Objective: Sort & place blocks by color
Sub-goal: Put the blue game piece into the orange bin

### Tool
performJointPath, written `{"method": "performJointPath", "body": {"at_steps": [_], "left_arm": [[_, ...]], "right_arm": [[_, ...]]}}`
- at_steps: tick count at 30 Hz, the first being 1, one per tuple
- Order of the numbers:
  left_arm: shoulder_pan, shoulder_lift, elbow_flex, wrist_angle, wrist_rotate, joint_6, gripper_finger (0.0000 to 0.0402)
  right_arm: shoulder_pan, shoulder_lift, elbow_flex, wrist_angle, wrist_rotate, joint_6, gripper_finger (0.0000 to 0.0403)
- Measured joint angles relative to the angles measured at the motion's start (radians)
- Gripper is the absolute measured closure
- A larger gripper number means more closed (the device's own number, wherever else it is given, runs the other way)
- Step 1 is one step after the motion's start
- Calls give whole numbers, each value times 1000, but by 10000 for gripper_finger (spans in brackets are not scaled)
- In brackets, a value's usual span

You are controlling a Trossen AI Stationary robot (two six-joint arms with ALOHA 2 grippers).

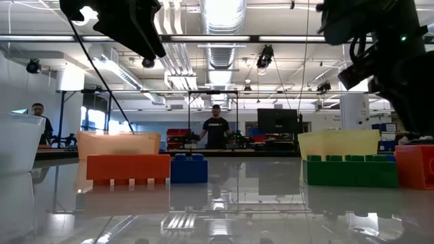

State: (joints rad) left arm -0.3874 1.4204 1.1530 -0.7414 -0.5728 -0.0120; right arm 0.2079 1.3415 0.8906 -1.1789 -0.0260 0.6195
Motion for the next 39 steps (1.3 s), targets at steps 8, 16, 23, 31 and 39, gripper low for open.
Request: {"method": "performJointPath", "body": {"at_steps": [8, 16, 23, 31, 39], "left_arm": [[0, 0, 0, 0, 0, -1, 210], [0, 0, 0, 0, 0, -7, 210], [2, 0, 0, 0, 0, -6, 210], [2, 0, 0, 3, 0, -6, 210], [1, 0, -10, 89, 15, -9, 210]], "right_arm": [[-23, 129, 17, -50, 0, -148, 140], [-25, 292, 16, -46, 5, -281, 127], [-25, 362, 16, -41, 43, -291, 186], [-26, 311, 14, -18, 61, -273, 281], [-25, 98, 7, 224, 91, -194, 281]]}}
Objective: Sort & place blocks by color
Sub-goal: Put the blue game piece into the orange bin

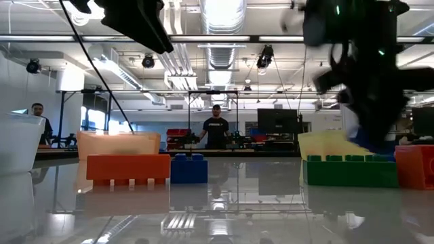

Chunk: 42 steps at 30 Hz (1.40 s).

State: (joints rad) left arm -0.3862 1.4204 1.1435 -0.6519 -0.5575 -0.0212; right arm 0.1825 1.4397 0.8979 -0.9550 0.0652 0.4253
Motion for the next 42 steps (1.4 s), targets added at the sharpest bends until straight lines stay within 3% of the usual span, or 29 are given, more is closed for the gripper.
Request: {"method": "performJointPath", "body": {"at_steps": [3, 8, 14, 16, 22, 27, 31, 42], "left_arm": [[0, 0, -44, 107, 8, 21, 210], [15, -9, -157, 374, 10, 94, 210], [34, -10, -264, 719, 16, 148, 210], [37, -10, -286, 794, 18, 159, 210], [46, -10, -296, 902, 31, 160, 210], [71, -4, -301, 974, 53, 161, 210], [95, 0, -308, 994, 134, 160, 210], [129, 26, -361, 1150, 183, 133, 210]], "right_arm": [[0, -93, -36, 293, 73, -28, 281], [0, -206, -123, 792, 188, -213, 281], [0, -201, -223, 1372, 184, -429, 281], [0, -173, -243, 1495, 172, -471, 281], [0, -97, -244, 1626, 149, -491, 281], [0, -62, -212, 1629, 112, -496, 281], [0, -50, -195, 1628, 111, -515, 281], [-9, -69, -190, 1622, 110, -512, 281]]}}
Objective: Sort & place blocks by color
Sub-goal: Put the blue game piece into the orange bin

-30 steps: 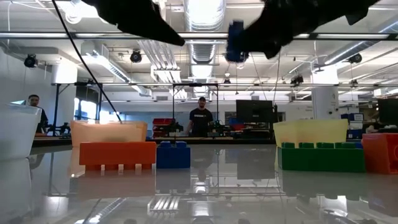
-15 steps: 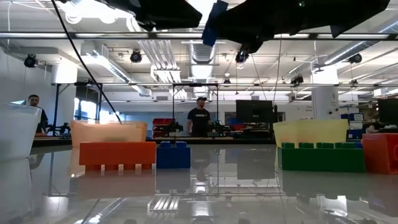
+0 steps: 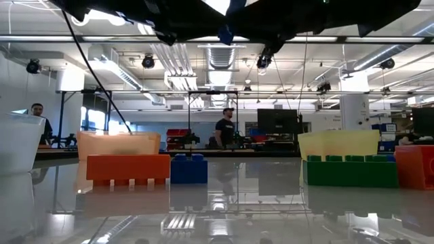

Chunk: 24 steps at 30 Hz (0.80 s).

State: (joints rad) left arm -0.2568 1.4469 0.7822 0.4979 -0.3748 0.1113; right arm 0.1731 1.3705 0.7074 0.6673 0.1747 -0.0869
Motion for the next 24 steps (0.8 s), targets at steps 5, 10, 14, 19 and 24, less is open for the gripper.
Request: {"method": "performJointPath", "body": {"at_steps": [5, 10, 14, 19, 24], "left_arm": [[18, 3, 0, 0, -2, -1, 210], [31, 3, 0, 6, -32, 0, 210], [44, 6, 0, 5, -41, 0, 210], [48, 6, 1, 22, -44, 4, 210], [54, 13, 0, 39, -23, 3, 210]], "right_arm": [[-2, 0, 0, -3, 9, 0, 281], [-4, 0, 0, 4, 11, -3, 281], [-5, 0, 0, 6, 6, -11, 281], [-11, 0, 0, 11, 5, -15, 281], [-17, -1, 0, 14, -3, -17, 281]]}}
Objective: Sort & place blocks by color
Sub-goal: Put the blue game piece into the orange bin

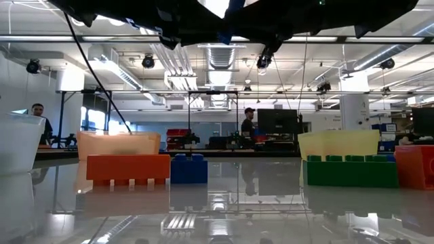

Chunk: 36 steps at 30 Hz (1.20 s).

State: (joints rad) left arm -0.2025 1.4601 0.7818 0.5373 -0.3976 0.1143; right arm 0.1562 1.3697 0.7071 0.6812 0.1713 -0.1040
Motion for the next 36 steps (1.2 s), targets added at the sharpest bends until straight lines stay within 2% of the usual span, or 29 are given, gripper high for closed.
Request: {"method": "performJointPath", "body": {"at_steps": [9, 14, 16, 23, 26, 29, 33, 36], "left_arm": [[6, 43, 2, 62, 5, 2, 215], [7, 49, 3, 63, 20, 4, 269], [7, 48, 3, 61, 22, 1, 275], [9, 48, 3, 28, 14, 0, 275], [18, 21, 3, -94, -58, -35, 275], [54, -37, 11, -325, -167, -132, 275], [147, -108, 37, -720, -231, -350, 275], [247, -138, 45, -962, -240, -532, 275]], "right_arm": [[-3, 1, 0, 11, 1, -1, 281], [-2, 1, 0, 9, 7, -4, 280], [-2, 1, 0, 10, 8, -4, 264], [-2, -1, 0, 9, 16, -1, 166], [-1, -21, 0, -17, 84, -1, 144], [-2, -69, 0, -114, 198, 16, 135], [-2, -141, 0, -278, 320, 86, 138], [-2, -180, 0, -361, 349, 124, 147]]}}
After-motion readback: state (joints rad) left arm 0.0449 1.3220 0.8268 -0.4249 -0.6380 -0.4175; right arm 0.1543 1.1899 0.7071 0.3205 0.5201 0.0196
